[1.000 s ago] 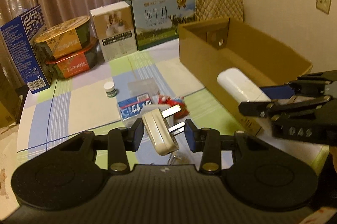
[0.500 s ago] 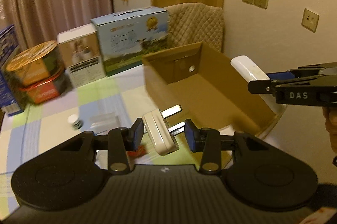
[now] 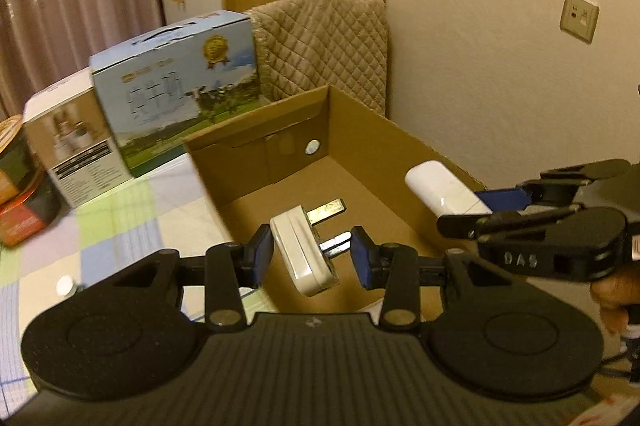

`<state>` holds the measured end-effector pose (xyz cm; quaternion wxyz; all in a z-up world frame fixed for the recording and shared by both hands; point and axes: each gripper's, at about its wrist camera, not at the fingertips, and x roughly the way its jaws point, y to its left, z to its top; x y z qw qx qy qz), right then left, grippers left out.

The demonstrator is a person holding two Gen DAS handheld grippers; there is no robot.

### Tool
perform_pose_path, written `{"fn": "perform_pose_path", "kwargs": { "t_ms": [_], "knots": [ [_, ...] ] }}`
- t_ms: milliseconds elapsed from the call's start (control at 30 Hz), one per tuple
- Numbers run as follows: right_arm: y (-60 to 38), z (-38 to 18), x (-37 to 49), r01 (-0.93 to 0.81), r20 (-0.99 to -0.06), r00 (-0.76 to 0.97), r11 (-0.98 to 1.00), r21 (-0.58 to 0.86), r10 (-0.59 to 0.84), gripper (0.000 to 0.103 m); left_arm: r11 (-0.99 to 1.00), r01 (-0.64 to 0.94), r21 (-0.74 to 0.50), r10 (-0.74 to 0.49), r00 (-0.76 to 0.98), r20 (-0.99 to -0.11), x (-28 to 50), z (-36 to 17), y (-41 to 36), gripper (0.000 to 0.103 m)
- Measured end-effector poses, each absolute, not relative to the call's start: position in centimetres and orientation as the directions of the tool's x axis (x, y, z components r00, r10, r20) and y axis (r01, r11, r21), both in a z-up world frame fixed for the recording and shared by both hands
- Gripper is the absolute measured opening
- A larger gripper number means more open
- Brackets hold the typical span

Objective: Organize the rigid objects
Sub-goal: 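Carry the white plug and USB stick into the cardboard box with both tools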

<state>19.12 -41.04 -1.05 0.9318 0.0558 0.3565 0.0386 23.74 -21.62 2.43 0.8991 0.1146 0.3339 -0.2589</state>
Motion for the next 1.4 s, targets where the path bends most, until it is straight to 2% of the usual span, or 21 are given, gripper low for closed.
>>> {"fn": "perform_pose_path", "kwargs": {
  "t_ms": [467,567,1333,1400],
  "knots": [
    [-41.8,-2.7,20.6,-0.016,-0.674,0.729,0.988,0.155,0.118,0.037,0.827,0.558,0.074,-0.361,0.626,-0.691,26.8,-0.4,-24.4,0.038],
    [-41.9,-2.7,20.6,-0.011,-0.677,0.727,0.987,0.158,0.116,0.037,0.838,0.537,0.102,-0.342,0.661,-0.668,26.8,-0.3,-24.6,0.052],
    [-40.6,-1.7,20.3,-0.024,-0.667,0.736,0.989,0.146,0.116,0.037,0.879,0.475,0.037,-0.335,0.672,-0.660,24.2,1.6,-20.6,0.052],
    [-40.6,-1.6,20.4,-0.034,-0.655,0.744,0.986,0.164,0.135,0.038,0.883,0.468,0.034,-0.334,0.678,-0.655,24.2,1.8,-20.3,0.058]
  ]
}}
